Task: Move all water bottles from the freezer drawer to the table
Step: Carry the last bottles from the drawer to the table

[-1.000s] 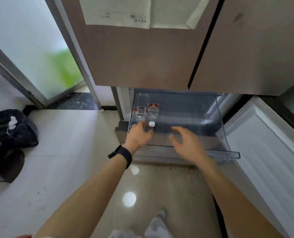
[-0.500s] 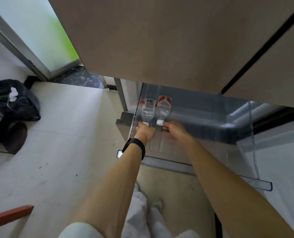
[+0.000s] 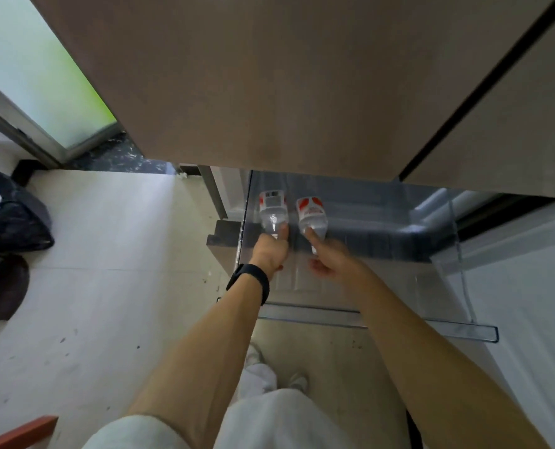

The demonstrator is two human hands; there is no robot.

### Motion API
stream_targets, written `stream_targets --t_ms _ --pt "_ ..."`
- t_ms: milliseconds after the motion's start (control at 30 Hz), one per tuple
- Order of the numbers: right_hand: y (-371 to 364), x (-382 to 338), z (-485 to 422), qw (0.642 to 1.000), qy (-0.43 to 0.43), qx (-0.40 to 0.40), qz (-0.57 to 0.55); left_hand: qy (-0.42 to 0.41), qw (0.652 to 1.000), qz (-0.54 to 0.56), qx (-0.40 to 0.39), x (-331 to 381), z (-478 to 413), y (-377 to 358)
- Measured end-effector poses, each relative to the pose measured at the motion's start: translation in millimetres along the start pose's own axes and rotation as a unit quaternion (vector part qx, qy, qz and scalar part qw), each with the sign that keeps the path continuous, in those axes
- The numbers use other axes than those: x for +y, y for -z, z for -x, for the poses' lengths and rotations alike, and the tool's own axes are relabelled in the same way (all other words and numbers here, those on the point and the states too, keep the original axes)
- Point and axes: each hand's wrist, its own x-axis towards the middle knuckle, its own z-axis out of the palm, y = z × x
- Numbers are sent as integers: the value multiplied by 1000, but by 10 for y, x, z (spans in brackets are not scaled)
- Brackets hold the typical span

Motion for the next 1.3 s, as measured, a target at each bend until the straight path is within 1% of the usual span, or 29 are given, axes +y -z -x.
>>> stream_targets --t_ms 67,100,167,200,233,267,333,400,500,567,667,733,800,867,900,1000,1033,1067,1133,1200,1267,1300 --pt "132 68 140 1000 20 7 2 2 998 -63 -13 44 158 54" --pt "191 93 226 999 37 21 11 -5 993 -116 -13 55 233 108" --pt "319 131 427 994 75 69 31 -35 969 -241 23 65 408 236" --pt "381 150 549 990 91 96 49 -52 958 -278 47 70 526 293" --pt "444 175 674 983 106 126 84 -70 952 -291 67 77 653 337" --pt "503 198 804 969 121 158 144 -94 945 -301 88 88 781 372" --pt "613 253 1029 929 149 217 261 -160 922 -330 124 142 1030 436" --pt "713 275 1190 904 185 247 296 -235 890 -359 152 217 1173 508" --pt "831 213 1346 871 235 258 346 -322 840 -399 177 356 1246 613" --pt "874 132 1418 853 256 255 377 -355 822 -414 161 431 1238 647" --pt "883 2 1508 823 281 227 437 -386 790 -459 130 503 1210 611" --pt "882 -90 1547 798 294 202 486 -404 766 -484 128 528 1195 570" --pt "883 -158 1547 782 302 179 515 -414 753 -496 127 545 1160 548" --pt "865 -191 1520 786 310 160 510 -414 763 -482 116 545 1092 552" --pt "843 -195 1496 799 314 148 491 -414 776 -464 107 543 1048 561" --pt "726 -162 1395 867 313 112 371 -411 810 -411 78 539 928 597" --pt "680 -137 1354 884 315 116 326 -414 815 -401 66 532 894 603" --pt "634 -115 1317 891 323 134 289 -417 819 -391 52 522 857 603" --pt "542 -89 1256 895 342 165 234 -423 829 -367 21 512 777 600" --pt "464 -80 1210 917 341 147 148 -429 837 -339 -28 499 671 598" --pt "404 -88 1204 946 295 113 74 -428 834 -335 -96 473 565 593" --pt "382 -77 1206 954 272 107 68 -424 829 -344 -125 456 515 588"
